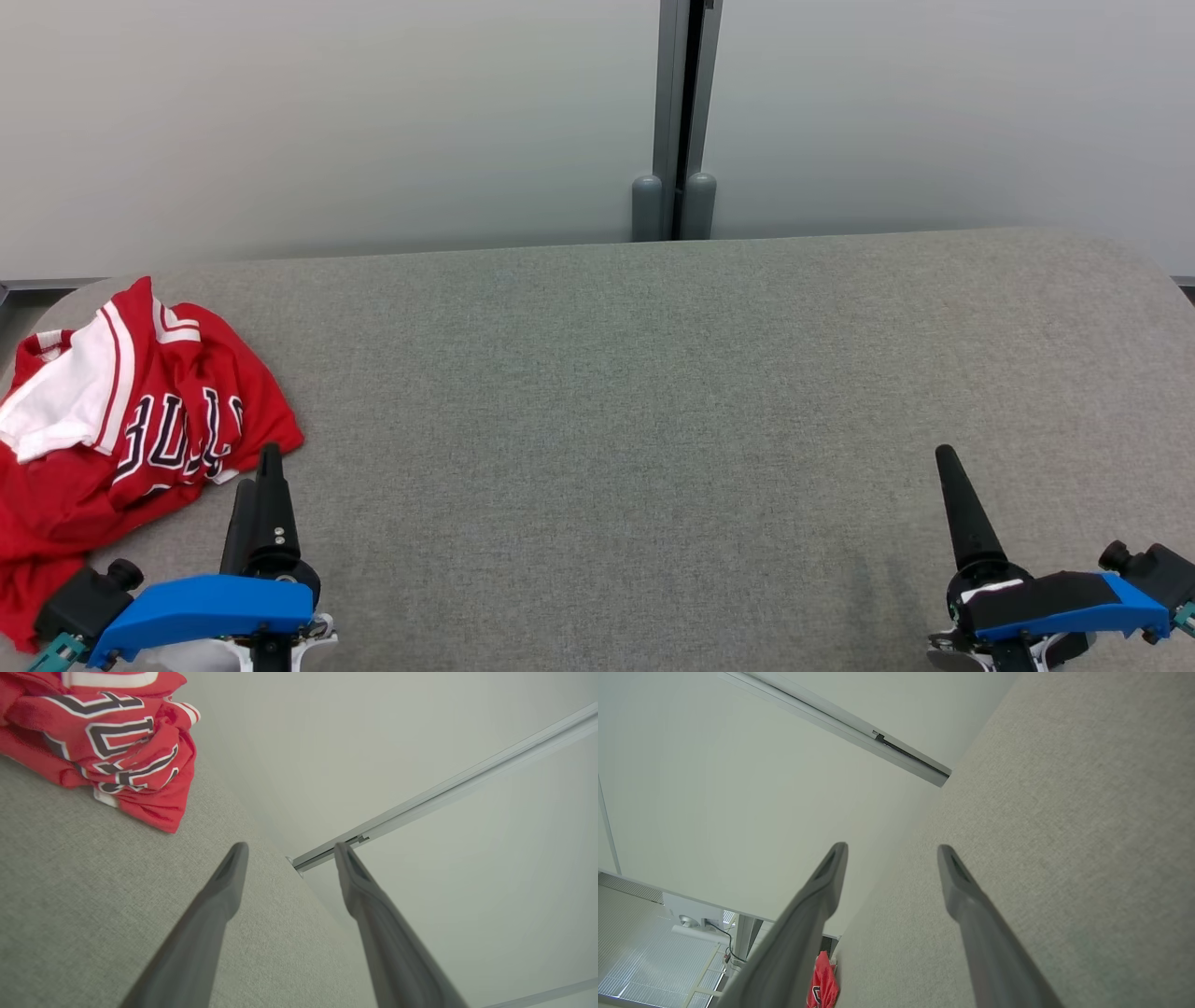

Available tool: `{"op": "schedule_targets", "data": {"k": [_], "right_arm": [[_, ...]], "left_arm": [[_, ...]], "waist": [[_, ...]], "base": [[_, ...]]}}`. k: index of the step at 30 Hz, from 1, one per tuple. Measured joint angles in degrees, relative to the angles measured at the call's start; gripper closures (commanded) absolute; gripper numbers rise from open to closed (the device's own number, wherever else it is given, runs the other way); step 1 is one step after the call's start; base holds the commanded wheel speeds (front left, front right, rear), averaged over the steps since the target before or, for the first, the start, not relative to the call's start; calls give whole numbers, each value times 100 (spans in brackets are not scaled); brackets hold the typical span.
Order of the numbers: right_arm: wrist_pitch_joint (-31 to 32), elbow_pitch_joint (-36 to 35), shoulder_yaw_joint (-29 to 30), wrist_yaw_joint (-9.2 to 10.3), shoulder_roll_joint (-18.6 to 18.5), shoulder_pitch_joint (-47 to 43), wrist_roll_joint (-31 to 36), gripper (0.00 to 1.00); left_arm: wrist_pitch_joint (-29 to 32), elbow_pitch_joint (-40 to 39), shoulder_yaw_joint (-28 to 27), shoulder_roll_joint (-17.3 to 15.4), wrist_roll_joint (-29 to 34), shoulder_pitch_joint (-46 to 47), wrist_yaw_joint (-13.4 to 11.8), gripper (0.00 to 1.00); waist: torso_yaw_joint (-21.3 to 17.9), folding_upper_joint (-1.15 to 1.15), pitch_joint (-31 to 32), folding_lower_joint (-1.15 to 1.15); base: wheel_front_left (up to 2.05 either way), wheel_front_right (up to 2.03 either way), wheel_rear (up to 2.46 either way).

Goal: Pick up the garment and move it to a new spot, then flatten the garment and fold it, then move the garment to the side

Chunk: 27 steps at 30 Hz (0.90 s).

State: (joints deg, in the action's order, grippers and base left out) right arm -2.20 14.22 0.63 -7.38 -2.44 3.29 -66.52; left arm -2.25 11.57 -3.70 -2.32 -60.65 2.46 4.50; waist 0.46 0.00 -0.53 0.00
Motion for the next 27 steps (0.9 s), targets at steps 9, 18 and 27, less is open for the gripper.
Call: {"op": "schedule_targets", "data": {"k": [9,18,27], "right_arm": [[-190,-2,-100,0,-1,-8,733,0],[-359,47,-203,-1,-3,-7,1439,0],[-546,163,-307,-1,-5,-6,2100,0]], "left_arm": [[-188,-20,113,-4,950,-12,-125,0],[-352,35,234,-9,1862,-35,-212,0],[-545,146,301,-16,2749,-42,-244,0]], "waist": [[11,0,6,0],[30,0,9,0],[45,0,1,0]], "base": [[0,0,0],[0,0,0],[0,0,0]]}}
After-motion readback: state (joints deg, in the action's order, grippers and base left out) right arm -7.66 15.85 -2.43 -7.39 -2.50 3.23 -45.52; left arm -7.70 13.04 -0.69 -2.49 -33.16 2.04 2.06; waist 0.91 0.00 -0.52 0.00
